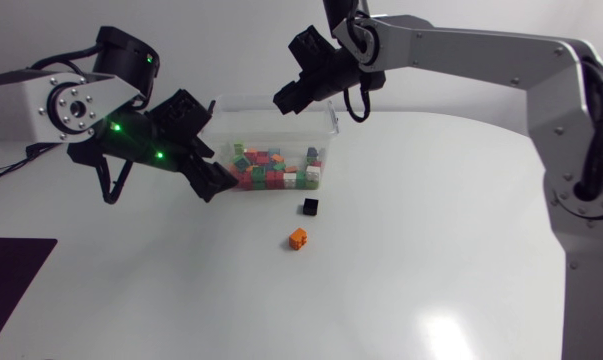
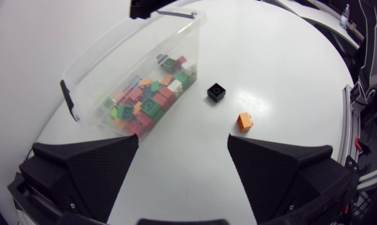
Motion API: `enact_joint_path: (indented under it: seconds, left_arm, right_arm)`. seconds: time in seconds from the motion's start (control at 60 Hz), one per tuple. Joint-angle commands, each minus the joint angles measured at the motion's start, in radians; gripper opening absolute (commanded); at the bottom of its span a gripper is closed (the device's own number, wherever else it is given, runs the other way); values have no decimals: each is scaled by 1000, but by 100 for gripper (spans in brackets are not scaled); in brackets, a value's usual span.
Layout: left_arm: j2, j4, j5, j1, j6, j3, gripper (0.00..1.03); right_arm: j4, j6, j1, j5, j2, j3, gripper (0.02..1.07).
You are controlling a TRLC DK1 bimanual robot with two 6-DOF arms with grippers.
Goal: Place the duplo bricks in the container
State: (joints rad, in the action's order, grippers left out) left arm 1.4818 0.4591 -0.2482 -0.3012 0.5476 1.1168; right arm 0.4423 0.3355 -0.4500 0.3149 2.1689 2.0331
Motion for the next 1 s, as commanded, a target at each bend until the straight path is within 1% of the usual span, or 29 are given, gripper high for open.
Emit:
enact_joint_path:
  seconds: [0.0, 0.017, 0.033, 0.05, 0.067, 0.1, 0.117, 0.183, 0.217, 0.3, 0.333, 0.433, 0.567, 0.683, 0.767, 0.9, 0.983]
  left_arm:
    - [11, 23, -17, -35, 37, -40, 99]
    - [15, 24, -17, -39, 35, -40, 99]
    - [23, 27, -17, -49, 34, -40, 99]
    - [28, 30, -17, -56, 31, -38, 99]
    - [35, 36, -17, -64, 29, -35, 99]
    - [46, 47, -17, -82, 26, -28, 99]
    - [52, 50, -19, -87, 23, -23, 99]
    - [72, 56, -16, -113, -3, -11, 99]
    - [103, 70, -11, -138, -21, 14, 99]
    - [156, 90, 0, -170, -43, 49, 99]
    - [198, 90, 23, -191, -64, 71, 99]
    - [279, 98, 35, -227, -100, 113, 99]
    - [370, 105, 78, -271, -141, 170, 99]
    - [433, 116, 96, -283, -169, 222, 99]
    - [489, 138, 115, -291, -198, 278, 96]
    - [554, 162, 132, -294, -233, 348, 93]
    - [597, 182, 132, -300, -255, 380, 87]
  right_arm:
    - [-4, -41, -3, -25, 85, 88, 50]
    - [-1, -41, -1, -28, 92, 99, 57]
    - [9, -41, -1, -36, 108, 122, 71]
    - [18, -43, 0, -37, 118, 136, 80]
    - [35, -44, 4, -37, 134, 162, 92]
    - [55, -49, 8, -39, 149, 187, 102]
    - [58, -49, 11, -39, 150, 194, 103]
    - [58, -49, 17, -37, 137, 185, 103]
    - [56, -49, 22, -37, 120, 170, 103]
    - [30, -52, 34, -39, 54, 102, 103]
    - [13, -64, 42, -39, 11, 58, 103]
    - [-14, -113, 70, -54, -98, -57, 103]
    - [-59, -127, 103, -59, -238, -244, 103]
    - [-91, -124, 143, -59, -330, -396, 103]
    - [-113, -122, 174, -56, -380, -494, 102]
    - [-123, -141, 201, -62, -437, -606, 102]
    - [-122, -153, 205, -100, -468, -660, 102]
